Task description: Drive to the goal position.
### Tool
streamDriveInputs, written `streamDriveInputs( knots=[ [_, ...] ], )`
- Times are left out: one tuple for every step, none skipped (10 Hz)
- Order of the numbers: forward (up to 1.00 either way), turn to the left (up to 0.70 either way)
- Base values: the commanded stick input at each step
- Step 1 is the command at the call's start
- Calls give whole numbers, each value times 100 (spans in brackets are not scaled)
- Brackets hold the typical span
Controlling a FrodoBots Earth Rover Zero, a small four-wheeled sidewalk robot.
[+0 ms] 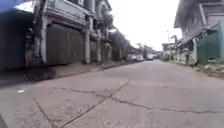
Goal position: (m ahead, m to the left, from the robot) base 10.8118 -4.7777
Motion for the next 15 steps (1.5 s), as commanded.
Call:
streamDriveInputs(
  knots=[
    [70, -35],
    [70, -35],
    [70, -35],
    [70, -35],
    [70, -35],
    [70, -35],
    [70, -35],
    [70, -35],
    [70, -35],
    [70, -35],
    [70, -35],
    [70, -35],
    [70, -35],
    [70, -35],
    [70, -35]
  ],
)
